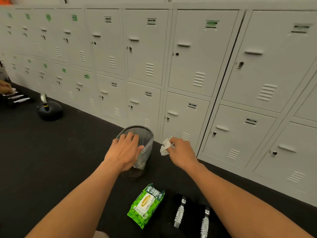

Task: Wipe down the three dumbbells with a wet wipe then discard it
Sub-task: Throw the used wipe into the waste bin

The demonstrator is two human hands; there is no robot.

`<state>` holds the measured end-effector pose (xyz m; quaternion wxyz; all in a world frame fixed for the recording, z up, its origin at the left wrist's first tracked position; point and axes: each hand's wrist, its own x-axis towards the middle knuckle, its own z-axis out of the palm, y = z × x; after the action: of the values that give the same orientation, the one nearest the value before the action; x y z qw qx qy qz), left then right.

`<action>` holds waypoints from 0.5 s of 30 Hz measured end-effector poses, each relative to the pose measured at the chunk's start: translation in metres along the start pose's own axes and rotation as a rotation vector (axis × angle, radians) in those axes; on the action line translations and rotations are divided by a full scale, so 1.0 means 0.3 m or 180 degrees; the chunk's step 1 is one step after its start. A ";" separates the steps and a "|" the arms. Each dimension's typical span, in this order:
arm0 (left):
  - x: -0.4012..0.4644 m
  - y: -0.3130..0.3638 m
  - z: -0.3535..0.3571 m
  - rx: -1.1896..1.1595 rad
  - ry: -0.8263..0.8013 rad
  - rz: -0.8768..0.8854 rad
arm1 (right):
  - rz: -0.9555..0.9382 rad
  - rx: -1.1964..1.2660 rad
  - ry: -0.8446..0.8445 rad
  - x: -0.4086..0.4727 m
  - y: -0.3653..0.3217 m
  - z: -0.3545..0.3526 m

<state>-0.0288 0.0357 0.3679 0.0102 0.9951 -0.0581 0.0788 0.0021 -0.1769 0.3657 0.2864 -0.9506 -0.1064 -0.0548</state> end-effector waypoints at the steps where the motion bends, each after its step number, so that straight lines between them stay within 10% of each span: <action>1: 0.006 0.012 0.006 0.0014 -0.0012 0.0012 | -0.0003 0.0003 0.0001 0.005 0.012 -0.003; 15: 0.047 -0.017 0.057 -0.0063 -0.0078 -0.0047 | -0.0122 0.0054 -0.0064 0.113 0.026 0.056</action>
<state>-0.0117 0.0387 0.3533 0.0199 0.9963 -0.0517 0.0659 0.0375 -0.1680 0.3532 0.2922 -0.9465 -0.1279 -0.0498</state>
